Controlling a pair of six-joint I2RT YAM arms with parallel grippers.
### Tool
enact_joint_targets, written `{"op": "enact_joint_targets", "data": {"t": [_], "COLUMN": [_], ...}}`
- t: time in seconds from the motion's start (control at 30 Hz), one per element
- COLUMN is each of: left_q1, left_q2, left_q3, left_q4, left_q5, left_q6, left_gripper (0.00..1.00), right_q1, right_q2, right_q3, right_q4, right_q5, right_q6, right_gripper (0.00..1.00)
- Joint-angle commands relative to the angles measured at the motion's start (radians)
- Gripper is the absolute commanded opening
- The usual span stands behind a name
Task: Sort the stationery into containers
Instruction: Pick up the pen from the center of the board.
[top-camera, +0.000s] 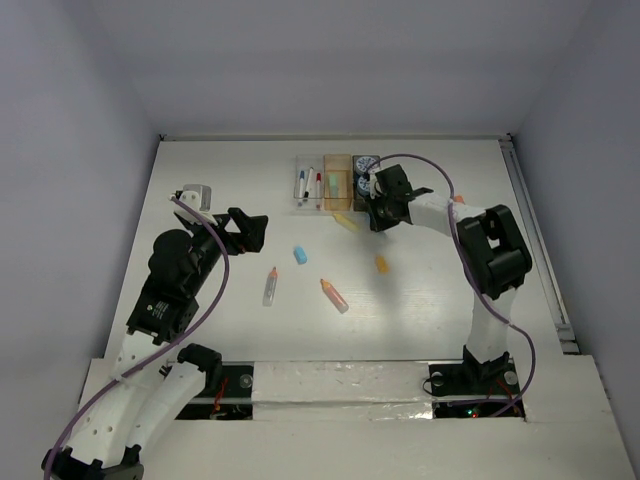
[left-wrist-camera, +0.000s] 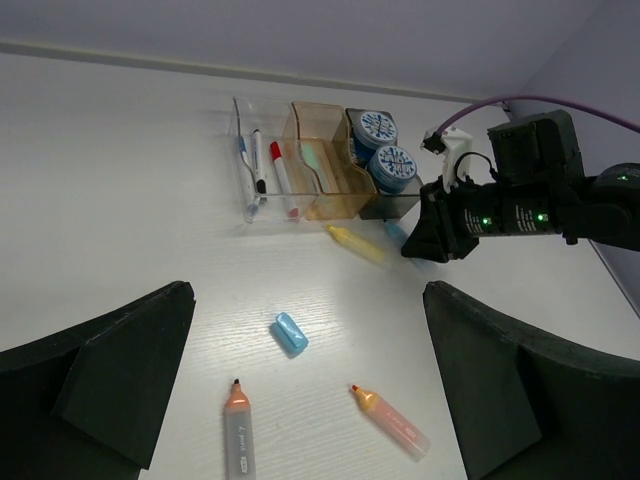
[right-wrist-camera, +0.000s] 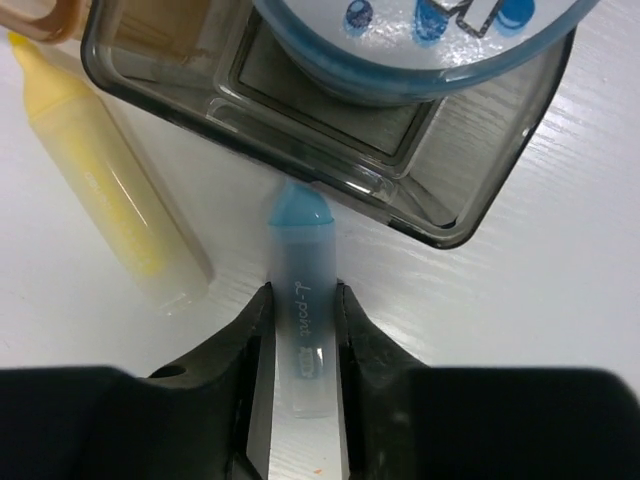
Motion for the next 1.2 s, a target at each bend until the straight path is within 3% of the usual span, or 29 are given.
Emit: {"op": "enact_joint_targets", "data": {"t": [0.0, 0.1, 0.37, 0.5, 0.67, 0.83, 0.9, 0.97, 1.17], "left_q1": [-0.005, -0.005, 0.004, 0.004, 0.004, 0.014, 0.014, 0.014, 0.034], "left_q2": [-0.002, 0.007, 0.041, 0.074, 0.125, 0.16, 0.18, 0.196, 0.234], "left_q3": [-0.012, -0.013, -0.018, -0.024, -0.027, -0.035, -0.035, -0.032, -0.024], "left_q4": [0.055, 0.061, 0.089, 0.116, 0.161, 0.189, 0.189, 0.184, 0.187], "left_q5": [0.012, 0.031, 0.138, 0.211, 0.365, 0.429, 0.433, 0.42, 0.414], "left_q6": [-0.006, -0.009, -0.017, -0.025, -0.032, -0.037, -0.043, -0.046, -0.055], "left_gripper": [0.99, 0.99, 0.99, 0.99, 0.99, 0.77, 0.74, 0.61, 0.44], "right_q1": [0.016, 0.025, 0.068, 0.134, 0.26, 0.367, 0.377, 0.403, 0.438], "right_q2": [-0.025, -0.075, -0.345, -0.446, -0.431, -0.365, -0.355, -0.358, -0.358], "right_q3": [-0.035, -0.064, -0.127, -0.15, -0.09, -0.012, 0.014, 0.011, 0.003], "right_q4": [0.018, 0.021, 0.041, 0.157, 0.326, 0.447, 0.476, 0.519, 0.57], "right_q5": [0.018, 0.019, -0.027, -0.102, -0.067, 0.029, 0.065, 0.07, 0.08], "right_q6": [0.052, 0.057, 0.149, 0.271, 0.429, 0.468, 0.472, 0.482, 0.503], "right_gripper": [0.2, 0.11, 0.1, 0.08, 0.06, 0.07, 0.08, 0.08, 0.08]}}
